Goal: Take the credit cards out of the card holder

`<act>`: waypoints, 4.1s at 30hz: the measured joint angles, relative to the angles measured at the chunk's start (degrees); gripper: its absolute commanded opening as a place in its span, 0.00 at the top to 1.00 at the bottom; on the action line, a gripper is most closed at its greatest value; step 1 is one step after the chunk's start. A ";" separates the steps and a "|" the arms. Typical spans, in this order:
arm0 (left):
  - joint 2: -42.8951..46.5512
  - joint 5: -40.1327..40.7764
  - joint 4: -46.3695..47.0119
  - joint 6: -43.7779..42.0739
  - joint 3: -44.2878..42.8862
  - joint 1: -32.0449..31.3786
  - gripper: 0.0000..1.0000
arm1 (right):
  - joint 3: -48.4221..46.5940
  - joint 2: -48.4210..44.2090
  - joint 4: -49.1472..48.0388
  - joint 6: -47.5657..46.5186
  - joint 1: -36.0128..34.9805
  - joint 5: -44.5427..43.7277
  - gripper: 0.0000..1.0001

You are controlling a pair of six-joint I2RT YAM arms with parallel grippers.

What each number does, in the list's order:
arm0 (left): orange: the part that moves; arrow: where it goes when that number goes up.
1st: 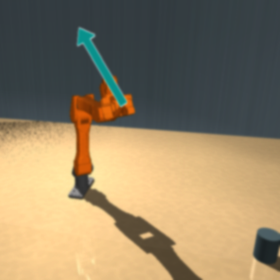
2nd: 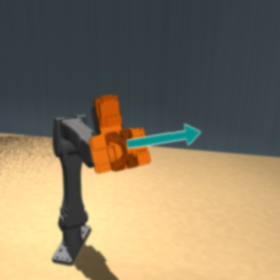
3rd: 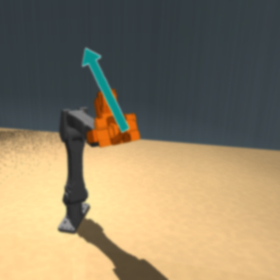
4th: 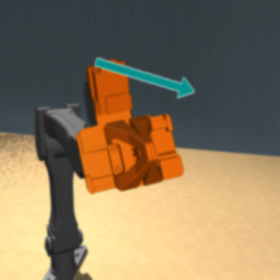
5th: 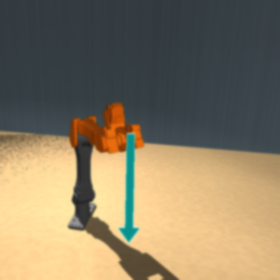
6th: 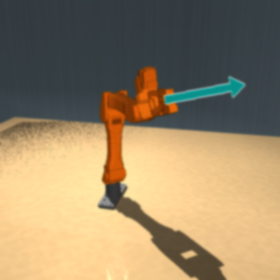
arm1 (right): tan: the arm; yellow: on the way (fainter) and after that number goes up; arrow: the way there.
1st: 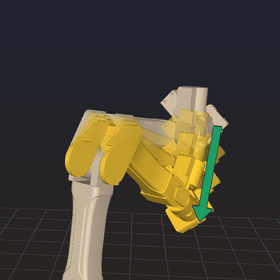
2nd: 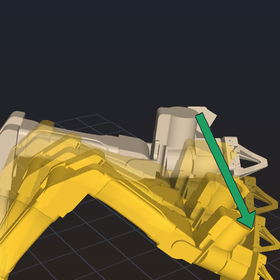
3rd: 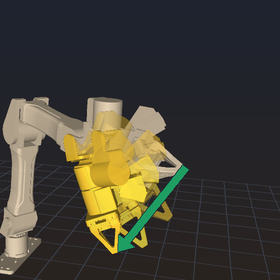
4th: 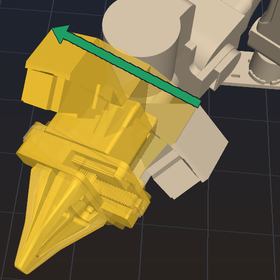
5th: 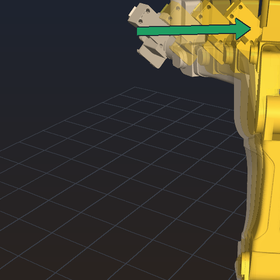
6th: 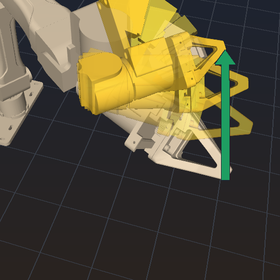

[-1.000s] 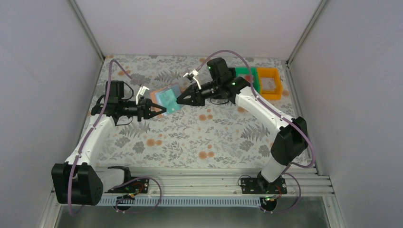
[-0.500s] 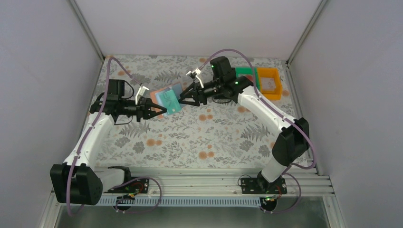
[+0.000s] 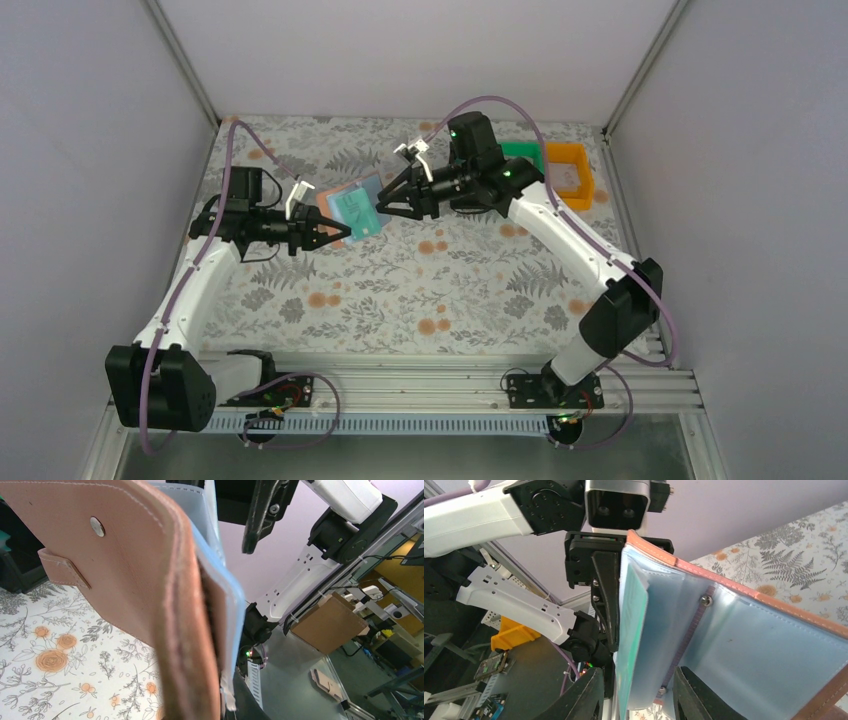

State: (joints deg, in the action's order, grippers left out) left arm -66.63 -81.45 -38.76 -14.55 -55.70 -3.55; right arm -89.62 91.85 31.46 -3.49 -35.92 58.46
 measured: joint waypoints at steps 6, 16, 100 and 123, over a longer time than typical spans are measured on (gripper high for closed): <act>0.00 -0.02 0.17 0.02 0.00 0.00 0.98 | -0.15 1.62 -0.02 0.48 -0.22 0.04 0.61; 0.00 -0.07 0.17 0.02 0.00 0.00 0.98 | -0.50 2.67 0.07 0.57 -0.76 -0.13 0.77; 3.41 6.80 7.08 7.26 2.29 3.08 0.98 | 15.41 -15.87 -7.43 14.38 28.22 -13.00 0.96; 3.28 9.99 8.33 8.22 3.54 4.70 0.98 | 31.43 -23.34 -17.62 25.90 41.64 -10.25 0.96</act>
State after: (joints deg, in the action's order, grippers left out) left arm -63.35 -71.46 -30.44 -6.33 -52.16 1.15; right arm -58.19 68.51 13.85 22.41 5.72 48.21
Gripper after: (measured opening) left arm 0.057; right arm 0.046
